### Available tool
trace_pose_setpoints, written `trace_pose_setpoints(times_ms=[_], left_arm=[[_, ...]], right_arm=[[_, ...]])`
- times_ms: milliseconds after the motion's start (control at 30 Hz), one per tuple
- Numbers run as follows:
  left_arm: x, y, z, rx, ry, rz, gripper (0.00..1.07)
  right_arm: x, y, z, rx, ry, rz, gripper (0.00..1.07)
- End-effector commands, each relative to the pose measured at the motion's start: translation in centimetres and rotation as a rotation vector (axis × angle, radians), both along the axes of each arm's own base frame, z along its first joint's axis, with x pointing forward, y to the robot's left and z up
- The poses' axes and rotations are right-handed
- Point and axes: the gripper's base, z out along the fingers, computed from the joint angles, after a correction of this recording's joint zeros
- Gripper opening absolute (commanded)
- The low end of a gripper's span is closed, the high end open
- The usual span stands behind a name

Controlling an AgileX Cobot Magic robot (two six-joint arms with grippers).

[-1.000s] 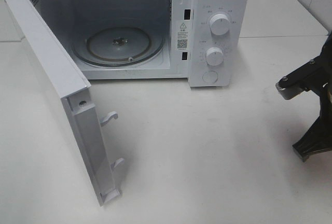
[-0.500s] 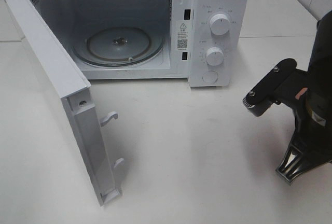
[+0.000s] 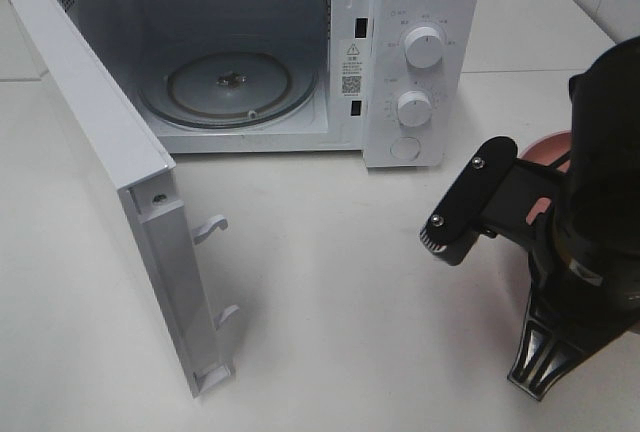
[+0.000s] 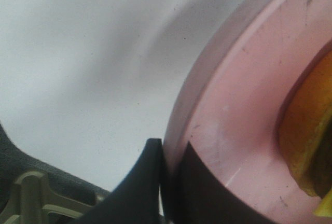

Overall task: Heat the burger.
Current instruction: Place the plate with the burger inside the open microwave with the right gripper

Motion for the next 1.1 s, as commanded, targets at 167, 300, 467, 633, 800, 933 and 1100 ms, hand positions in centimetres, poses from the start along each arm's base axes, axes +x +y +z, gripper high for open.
trace_pose_setpoints(times_ms=[167, 300, 467, 633, 800, 933, 1100], left_arm=[[-0.2, -0.1, 0.1, -0.004, -0.030, 0.002, 1.01], [-0.2, -0.1, 0.1, -0.004, -0.030, 0.002, 1.01], [-0.2, -0.1, 0.1, -0.004, -0.030, 0.002, 1.01], [-0.2, -0.1, 0.1, -0.004, -0.030, 0.002, 1.01], [-0.2, -0.1, 0.1, -0.004, -0.030, 0.002, 1.01], [-0.2, -0.1, 0.1, -0.004, -0.030, 0.002, 1.01], [-0.2, -0.1, 0.1, -0.004, -0.030, 0.002, 1.01]], right_arm=[[-0.6, 0.7, 0.4, -0.084, -0.025, 0.169, 0.00], [-0.8, 1.1, 0.4, -0.084, -0.026, 0.222, 0.00], [-0.9, 1.5, 0.3, -0.078, -0.017, 0.294, 0.00], [-0.8, 1.8, 0.2, -0.072, -0.007, 0.359, 0.00], [-0.7, 2.1, 0.2, -0.072, -0.004, 0.428, 0.00], [-0.5, 2.1, 0.3, -0.087, -0.007, 0.460, 0.00], [-0.3, 2.2, 0.4, -0.119, -0.016, 0.521, 0.00]])
